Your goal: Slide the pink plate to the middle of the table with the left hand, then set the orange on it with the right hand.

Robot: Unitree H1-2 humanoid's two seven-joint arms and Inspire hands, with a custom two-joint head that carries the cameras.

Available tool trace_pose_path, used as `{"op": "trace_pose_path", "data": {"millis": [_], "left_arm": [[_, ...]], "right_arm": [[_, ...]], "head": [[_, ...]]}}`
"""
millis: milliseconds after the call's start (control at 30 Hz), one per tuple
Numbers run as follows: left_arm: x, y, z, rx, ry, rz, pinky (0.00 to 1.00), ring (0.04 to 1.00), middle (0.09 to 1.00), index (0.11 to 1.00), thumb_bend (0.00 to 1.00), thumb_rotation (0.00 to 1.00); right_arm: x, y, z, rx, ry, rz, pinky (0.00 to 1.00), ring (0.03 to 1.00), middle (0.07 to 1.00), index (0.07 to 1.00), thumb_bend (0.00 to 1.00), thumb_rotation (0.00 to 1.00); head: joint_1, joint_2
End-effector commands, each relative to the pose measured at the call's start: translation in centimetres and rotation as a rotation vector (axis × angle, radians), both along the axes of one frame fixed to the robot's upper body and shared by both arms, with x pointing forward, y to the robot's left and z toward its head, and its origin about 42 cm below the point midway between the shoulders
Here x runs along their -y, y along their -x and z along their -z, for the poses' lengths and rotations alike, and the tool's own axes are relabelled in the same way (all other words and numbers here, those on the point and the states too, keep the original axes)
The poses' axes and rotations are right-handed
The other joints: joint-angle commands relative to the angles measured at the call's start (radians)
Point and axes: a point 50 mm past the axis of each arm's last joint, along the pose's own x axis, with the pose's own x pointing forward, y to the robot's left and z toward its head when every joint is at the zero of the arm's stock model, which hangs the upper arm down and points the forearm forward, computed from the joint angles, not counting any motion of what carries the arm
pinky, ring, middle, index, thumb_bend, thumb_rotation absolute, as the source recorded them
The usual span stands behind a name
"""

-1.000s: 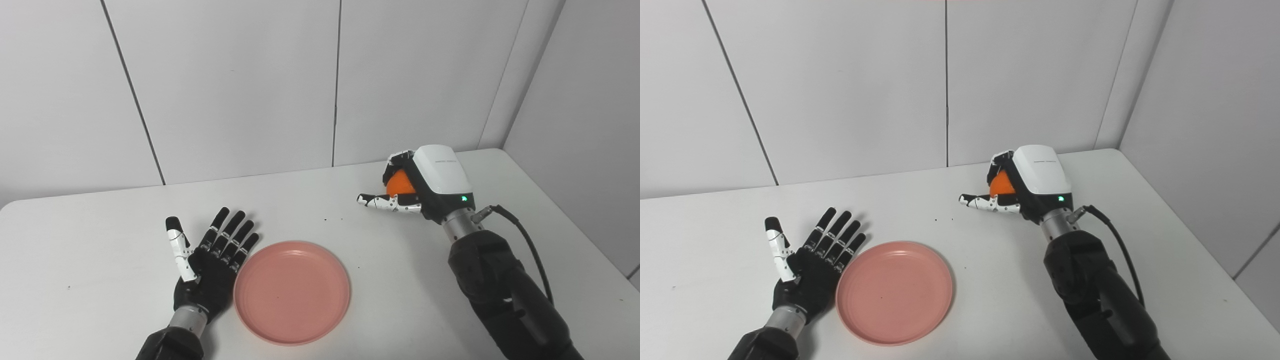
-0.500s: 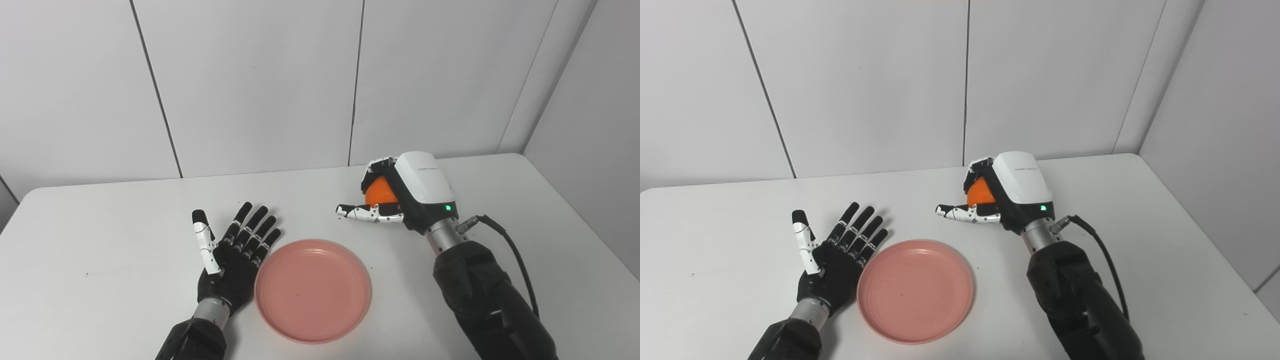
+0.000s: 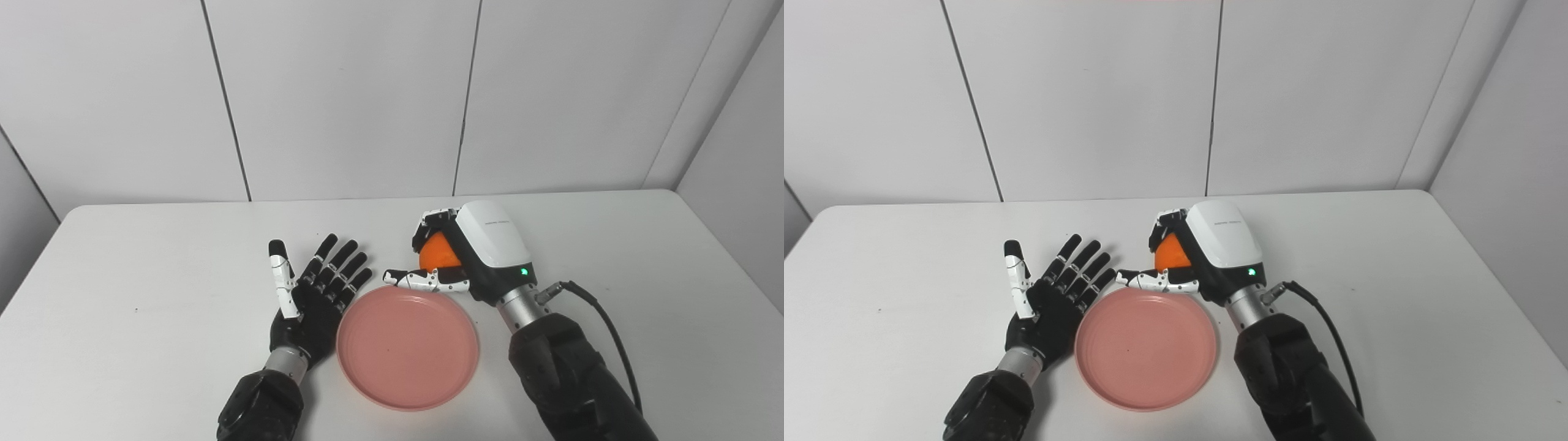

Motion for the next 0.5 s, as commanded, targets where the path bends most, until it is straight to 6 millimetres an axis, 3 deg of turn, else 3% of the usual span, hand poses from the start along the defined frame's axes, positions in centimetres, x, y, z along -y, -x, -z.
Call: {"op": "trace_pose_path", "data": {"millis": [0,467], "left_arm": [[0.4,0.7,1.9,-0.086,-0.043,-0.003,0.81,0.823,0.823,0.900,0.85,0.95],[1.1,0.6,2.0,-0.082,-0.041,0.005,0.84,0.844,0.858,0.924,0.85,0.98]], "right_arm": [[-1.0,0.5,-1.6,0.092,-0.019,-0.064,0.14,0.201,0.275,0.348,0.56,0.72],[-2.4,1.2,-1.2,0.087,-0.015,-0.132,0.16,0.233,0.314,0.412,0.56,0.74]], "head": [[0.001,-0.001],[0.026,0.014]]}}
